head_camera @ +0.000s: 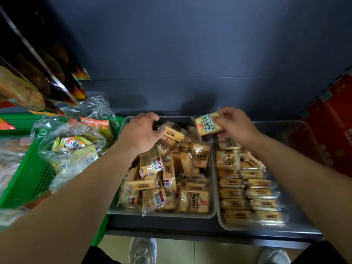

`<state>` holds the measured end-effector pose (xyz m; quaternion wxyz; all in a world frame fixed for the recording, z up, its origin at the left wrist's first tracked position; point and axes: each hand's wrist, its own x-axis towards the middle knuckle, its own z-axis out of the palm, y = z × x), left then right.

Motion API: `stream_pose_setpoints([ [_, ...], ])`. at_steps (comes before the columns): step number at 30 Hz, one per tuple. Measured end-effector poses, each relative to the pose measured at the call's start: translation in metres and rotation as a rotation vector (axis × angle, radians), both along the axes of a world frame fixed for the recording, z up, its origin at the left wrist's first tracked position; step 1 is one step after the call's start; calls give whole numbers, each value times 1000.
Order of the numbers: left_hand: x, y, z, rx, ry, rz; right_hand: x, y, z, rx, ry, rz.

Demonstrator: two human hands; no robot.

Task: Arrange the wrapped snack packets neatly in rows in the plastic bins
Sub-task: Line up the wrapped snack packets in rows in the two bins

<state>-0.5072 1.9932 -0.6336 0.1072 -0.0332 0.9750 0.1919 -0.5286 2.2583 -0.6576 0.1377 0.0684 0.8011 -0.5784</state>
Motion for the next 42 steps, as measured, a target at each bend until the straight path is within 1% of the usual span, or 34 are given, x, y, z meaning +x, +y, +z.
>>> stream_pose_setpoints([
  [3, -23, 10, -7, -69, -94, -20, 1, 1, -7, 21, 9, -2],
  [7, -33, 31, -18, -96, -255, -47, 3, -1, -11, 161, 76, 58],
  [9, -32, 35, -23, -88, -235, -57, 3, 0, -9, 179, 96, 45],
  [12, -30, 32, -23, -19, -170, -50, 3, 5, -8, 184, 89, 32],
  [14, -27, 30, -22, -52, -159, -88, 5, 8, -7, 181, 63, 61],
  [17, -21, 32, -23, -95, -118, -134, 6, 11, -6, 231, 48, 107],
  [21, -16, 33, -22, -76, -113, -171, 7, 15, -4, 240, 50, 69],
  [23, -20, 27, -14, -44, -86, -138, 7, 17, -2, 249, 63, 45],
  [25, -27, 15, -3, -22, -17, -37, 7, 18, -1, 239, 77, 13],
  [27, -30, 0, 4, -90, 50, 54, 6, 17, -1, 240, 87, 3],
  [28, -30, -6, 4, -145, 52, 70, 6, 16, -1, 254, 92, 8],
  [31, -22, -10, -3, -313, -11, 15, 7, 14, 0, 311, 110, 24],
  [32, -19, -6, -5, -336, 9, -12, 7, 13, 1, 321, 117, 25],
  [33, -17, 2, -3, -324, 56, -40, 8, 14, 2, 325, 121, 20],
  [35, -12, 23, 2, -202, 106, -124, 9, 17, 4, 323, 129, -6],
  [36, -9, 35, 3, -123, 63, -183, 10, 19, 4, 325, 136, -23],
  [37, -5, 47, 2, -65, -21, -243, 10, 23, 5, 328, 141, -39],
  [39, 4, 68, -5, -14, -174, -335, 11, 30, 7, 322, 138, -53],
  [42, 6, 83, -17, 2, -223, -352, 15, 39, 9, 292, 122, -38],
])
